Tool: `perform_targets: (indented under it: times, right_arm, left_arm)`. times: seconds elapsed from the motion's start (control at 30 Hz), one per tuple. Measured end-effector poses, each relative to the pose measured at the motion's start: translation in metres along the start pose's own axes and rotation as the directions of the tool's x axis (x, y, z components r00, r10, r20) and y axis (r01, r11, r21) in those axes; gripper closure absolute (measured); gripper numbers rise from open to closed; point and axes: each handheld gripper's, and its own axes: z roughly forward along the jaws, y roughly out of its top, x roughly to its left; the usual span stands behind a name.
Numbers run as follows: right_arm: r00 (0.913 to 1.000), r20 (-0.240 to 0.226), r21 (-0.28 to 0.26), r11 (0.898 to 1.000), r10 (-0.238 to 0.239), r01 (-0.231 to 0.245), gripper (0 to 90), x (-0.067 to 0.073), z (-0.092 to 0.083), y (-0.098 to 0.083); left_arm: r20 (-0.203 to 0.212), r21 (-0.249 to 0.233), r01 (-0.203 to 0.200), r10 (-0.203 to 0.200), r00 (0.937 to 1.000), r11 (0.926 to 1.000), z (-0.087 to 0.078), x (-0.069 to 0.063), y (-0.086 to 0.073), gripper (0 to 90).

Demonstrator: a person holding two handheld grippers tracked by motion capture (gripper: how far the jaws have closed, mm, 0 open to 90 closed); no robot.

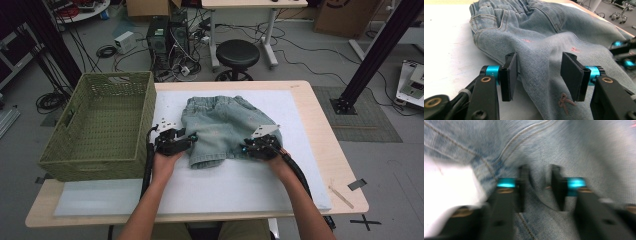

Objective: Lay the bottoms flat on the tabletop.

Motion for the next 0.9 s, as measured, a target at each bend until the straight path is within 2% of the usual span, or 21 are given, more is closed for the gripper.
perform_targets:
  times: [0.1, 0.2, 0.23, 0.3, 0.37, 0.5, 0.6, 0.67, 0.77, 0.83, 0.87, 0.9]
  right_arm:
    - [0.9993, -0.037, 0.005, 1.0, 0.003, -0.003, 89.4, -0.005, -0.002, 0.002]
    - [0.9994, -0.027, -0.038, 0.999, 0.024, -0.025, 89.6, -0.01, -0.01, 0.002]
    - [0.9985, -0.021, -0.057, 0.997, 0.05, -0.051, 89.6, -0.014, -0.013, 0.003]
    - [0.9951, 0.02, -0.086, 0.992, 0.096, -0.094, 89.4, -0.022, -0.018, 0.002]
    - [0.9877, 0.107, -0.084, 0.991, 0.114, -0.105, 89.0, -0.028, -0.019, 0.003]
    - [0.9733, 0.216, -0.029, 0.997, 0.078, -0.073, 87.2, -0.031, -0.008, 0.005]
    - [0.9627, 0.265, -0.004, 0.998, 0.056, -0.057, 86.5, -0.03, 0.001, 0.006]
    - [0.9606, 0.27, -0.01, 0.998, 0.066, -0.065, 85.2, -0.031, 0.003, 0.006]
    - [0.9632, 0.259, -0.012, 0.997, 0.071, -0.07, 83.5, -0.032, 0.001, 0.005]
    - [0.9653, 0.248, -0.019, 0.997, 0.081, -0.079, 81.5, -0.031, -0.001, 0.005]
    - [0.9655, 0.246, -0.026, 0.996, 0.086, -0.082, 79.6, -0.03, -0.003, 0.005]
    - [0.9669, 0.239, -0.035, 0.996, 0.09, -0.084, 76.5, -0.03, -0.005, 0.005]
  left_arm:
    - [0.006, -0.002, 0.0, 0.0, 1.0, 1.0, -0.001, 0.001, 0.0, 46.5]
    - [0.009, 0.0, 0.0, 0.0, 1.0, 1.0, -0.001, 0.0, -0.001, 45.6]
    - [0.005, 0.009, -0.01, 0.01, 0.9999, 0.9999, -0.001, -0.001, -0.002, 45.6]
    - [-0.006, 0.021, -0.038, 0.038, 0.9992, 0.999, 0.0, -0.003, -0.003, 45.3]
    - [0.0, 0.035, -0.044, 0.044, 0.9991, 0.9984, 0.001, -0.005, -0.005, 45.3]
    - [0.014, 0.058, -0.042, 0.042, 0.999, 0.9974, 0.004, -0.009, -0.007, 45.0]
    - [0.033, 0.076, -0.034, 0.032, 0.9989, 0.9965, 0.006, -0.011, -0.008, 44.1]
    - [0.058, 0.078, -0.019, 0.015, 0.9982, 0.9967, 0.007, -0.013, -0.009, 43.2]
    - [0.073, 0.099, -0.028, 0.02, 0.9972, 0.9947, 0.013, -0.017, -0.01, 41.6]
    - [0.055, 0.127, -0.055, 0.048, 0.9973, 0.9904, 0.018, -0.022, -0.011, 40.7]
    - [0.042, 0.147, -0.077, 0.072, 0.9965, 0.9862, 0.021, -0.024, -0.012, 40.8]
    - [0.024, 0.175, -0.105, 0.102, 0.9945, 0.979, 0.024, -0.026, -0.014, 42.1]
